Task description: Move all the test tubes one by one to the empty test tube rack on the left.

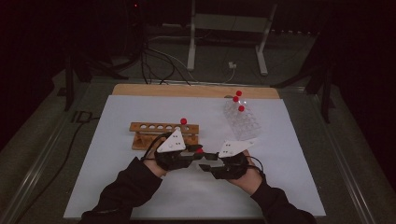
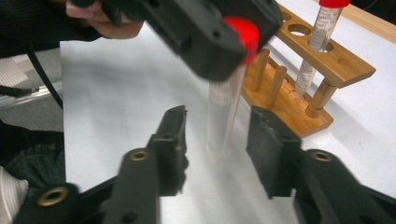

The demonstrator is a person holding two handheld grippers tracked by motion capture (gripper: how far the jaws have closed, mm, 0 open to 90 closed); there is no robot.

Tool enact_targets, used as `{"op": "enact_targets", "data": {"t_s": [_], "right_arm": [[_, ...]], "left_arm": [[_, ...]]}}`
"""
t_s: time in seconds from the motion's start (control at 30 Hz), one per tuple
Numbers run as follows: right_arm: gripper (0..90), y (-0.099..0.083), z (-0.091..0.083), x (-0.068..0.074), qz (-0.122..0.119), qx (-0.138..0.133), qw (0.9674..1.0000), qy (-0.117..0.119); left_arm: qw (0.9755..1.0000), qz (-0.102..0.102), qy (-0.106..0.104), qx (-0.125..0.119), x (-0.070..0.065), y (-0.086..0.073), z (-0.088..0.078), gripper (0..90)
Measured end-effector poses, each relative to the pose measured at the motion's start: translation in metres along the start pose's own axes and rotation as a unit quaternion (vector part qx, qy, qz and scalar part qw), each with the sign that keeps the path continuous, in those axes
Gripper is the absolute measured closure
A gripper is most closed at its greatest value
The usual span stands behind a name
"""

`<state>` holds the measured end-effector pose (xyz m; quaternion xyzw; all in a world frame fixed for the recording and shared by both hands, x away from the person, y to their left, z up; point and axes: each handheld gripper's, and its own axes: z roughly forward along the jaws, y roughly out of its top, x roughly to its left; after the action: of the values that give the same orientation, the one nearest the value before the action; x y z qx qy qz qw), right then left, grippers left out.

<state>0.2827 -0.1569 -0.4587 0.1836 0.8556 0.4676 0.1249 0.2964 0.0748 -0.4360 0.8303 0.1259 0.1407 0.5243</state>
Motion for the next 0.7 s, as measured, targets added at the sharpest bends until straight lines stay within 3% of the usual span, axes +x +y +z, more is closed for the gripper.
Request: {"op": "enact_targets", "data": {"t_s": [0.33, 0.43, 0.47, 0.57, 0.7], "right_arm": [[31.6, 0.001, -0.011, -0.005, 0.015, -0.020, 0.9994, -0.022], [22.8, 0.001, -0.014, -0.006, 0.023, -0.025, 0.9992, -0.022], [16.2, 0.001, -0.016, -0.006, 0.027, -0.027, 0.9989, -0.029], [13.8, 0.000, -0.018, -0.007, 0.030, -0.029, 0.9985, -0.033], [4.1, 0.000, -0.021, -0.010, 0.037, -0.033, 0.9981, -0.036]], "left_arm": [[0.9990, -0.002, 0.044, -0.004, 0.017, 0.003, -0.031, 72.0], [0.9982, -0.005, 0.059, -0.005, 0.025, 0.005, -0.039, 72.0], [0.9978, -0.005, 0.065, -0.004, 0.027, 0.006, -0.041, 72.0], [0.9967, -0.006, 0.081, -0.007, 0.035, 0.009, -0.047, 72.0], [0.9951, -0.007, 0.098, -0.009, 0.045, 0.014, -0.051, 72.0]]}}
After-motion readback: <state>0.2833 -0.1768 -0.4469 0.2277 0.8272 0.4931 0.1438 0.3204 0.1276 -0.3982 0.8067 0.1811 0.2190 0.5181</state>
